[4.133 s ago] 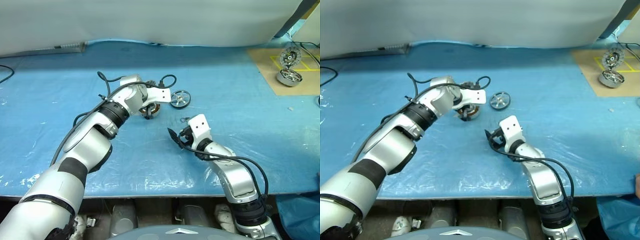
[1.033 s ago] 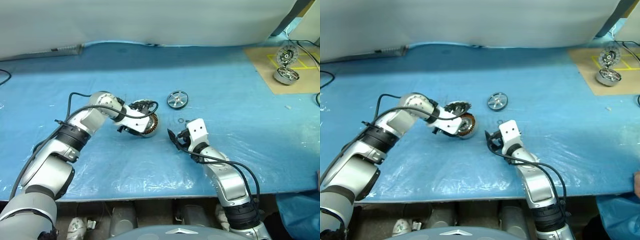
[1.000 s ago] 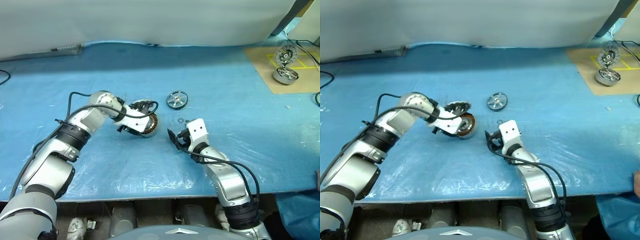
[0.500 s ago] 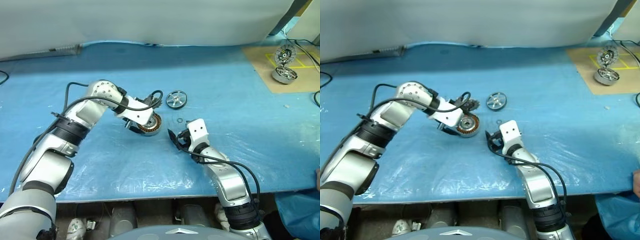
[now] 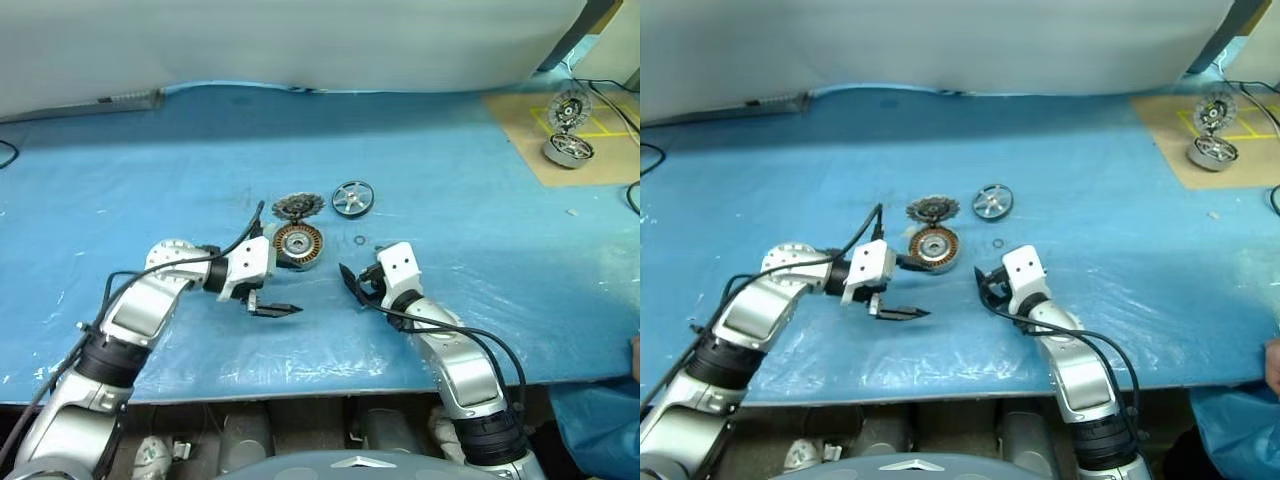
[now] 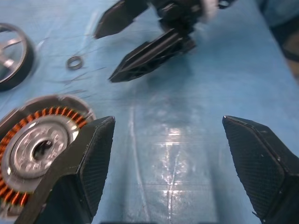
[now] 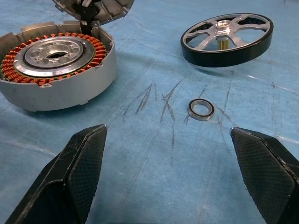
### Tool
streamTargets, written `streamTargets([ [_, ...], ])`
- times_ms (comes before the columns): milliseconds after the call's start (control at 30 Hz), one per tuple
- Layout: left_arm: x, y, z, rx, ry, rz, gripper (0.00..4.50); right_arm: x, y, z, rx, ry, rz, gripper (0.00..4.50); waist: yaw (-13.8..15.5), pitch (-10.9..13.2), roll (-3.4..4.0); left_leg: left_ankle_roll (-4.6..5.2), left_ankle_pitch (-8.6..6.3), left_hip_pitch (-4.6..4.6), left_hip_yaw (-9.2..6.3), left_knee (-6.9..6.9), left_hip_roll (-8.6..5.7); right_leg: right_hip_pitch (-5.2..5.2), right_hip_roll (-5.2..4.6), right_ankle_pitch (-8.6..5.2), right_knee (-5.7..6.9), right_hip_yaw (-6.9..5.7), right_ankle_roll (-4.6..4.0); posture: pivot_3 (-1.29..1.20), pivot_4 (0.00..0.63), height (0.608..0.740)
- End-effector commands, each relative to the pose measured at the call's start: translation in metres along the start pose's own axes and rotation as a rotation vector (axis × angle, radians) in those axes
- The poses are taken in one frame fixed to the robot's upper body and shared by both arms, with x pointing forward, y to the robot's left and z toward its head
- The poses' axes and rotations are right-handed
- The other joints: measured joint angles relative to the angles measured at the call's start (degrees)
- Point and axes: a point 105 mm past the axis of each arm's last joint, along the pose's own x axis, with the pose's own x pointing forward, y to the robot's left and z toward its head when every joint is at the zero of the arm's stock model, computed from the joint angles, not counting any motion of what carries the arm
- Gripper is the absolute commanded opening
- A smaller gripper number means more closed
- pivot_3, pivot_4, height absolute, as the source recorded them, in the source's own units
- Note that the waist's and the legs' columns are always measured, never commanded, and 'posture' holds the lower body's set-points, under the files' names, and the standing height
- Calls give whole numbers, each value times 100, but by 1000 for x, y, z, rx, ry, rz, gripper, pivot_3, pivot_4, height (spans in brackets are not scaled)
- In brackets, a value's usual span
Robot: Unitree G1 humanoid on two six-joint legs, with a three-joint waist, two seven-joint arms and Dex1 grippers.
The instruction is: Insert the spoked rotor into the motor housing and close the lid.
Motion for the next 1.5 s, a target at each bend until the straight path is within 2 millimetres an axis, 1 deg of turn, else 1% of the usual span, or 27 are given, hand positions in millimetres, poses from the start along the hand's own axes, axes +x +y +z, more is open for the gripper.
streamTargets([
  [33,-4,18,-5,-29,-26,237,3930,-2,-1,16,-1,-51,-3,4500,-3,0,0,1,0,-1,0,7,1,1,0,0,1,0,0,0,150,740],
  [167,-9,30,-12,-90,-95,483,3930,2,-6,16,24,-28,-35,4500,-10,0,-1,1,0,-4,-1,13,2,0,2,1,3,1,-1,0,150,740],
  [233,-14,31,-13,-114,-140,555,3930,6,-8,15,33,-8,-51,4500,-33,0,-1,1,0,-3,-1,13,3,0,4,1,2,1,-1,0,150,740],
  [400,-15,21,-15,-181,-198,564,3930,21,-9,16,33,35,-72,4500,-21,0,-1,1,0,-1,-2,13,3,-1,6,1,4,3,-1,0,150,740],
  [567,-14,23,-15,-206,-208,594,3930,35,-10,16,39,71,-82,4500,-14,0,-1,1,0,-3,-2,22,3,-2,5,1,11,3,0,0,150,740],
  [667,-17,28,-18,-223,-199,645,3930,46,-9,9,45,115,-100,4500,-22,0,-1,0,0,-2,-2,23,3,-2,5,2,13,4,0,0,150,740],
  [767,-17,29,-20,-214,-185,648,3930,52,-8,1,58,153,-118,4500,-28,-1,-1,0,0,1,-2,31,3,-4,6,1,31,7,-2,0,150,740],
  [933,-18,30,-24,-212,-175,665,3930,49,-11,-16,58,205,-132,4500,-22,-1,-2,0,0,16,-1,48,2,-4,4,-5,68,15,-6,0,150,740],
  [1000,-18,29,-26,-211,-171,667,3930,48,-11,-19,54,212,-130,4500,-12,-1,-3,1,-1,19,-1,53,2,-4,4,-6,76,17,-6,0,150,740],
  [1267,-15,26,-29,-226,-169,661,3930,44,-8,-23,52,219,-122,4500,-11,-5,-8,1,-1,17,-1,55,1,-4,3,-7,76,19,-5,0,150,740],
  [1500,-15,27,-38,-227,-119,675,3930,43,-9,-23,46,217,-124,4500,-9,-5,-8,1,-1,19,-1,55,1,-4,3,-8,77,18,-5,0,150,740],
])
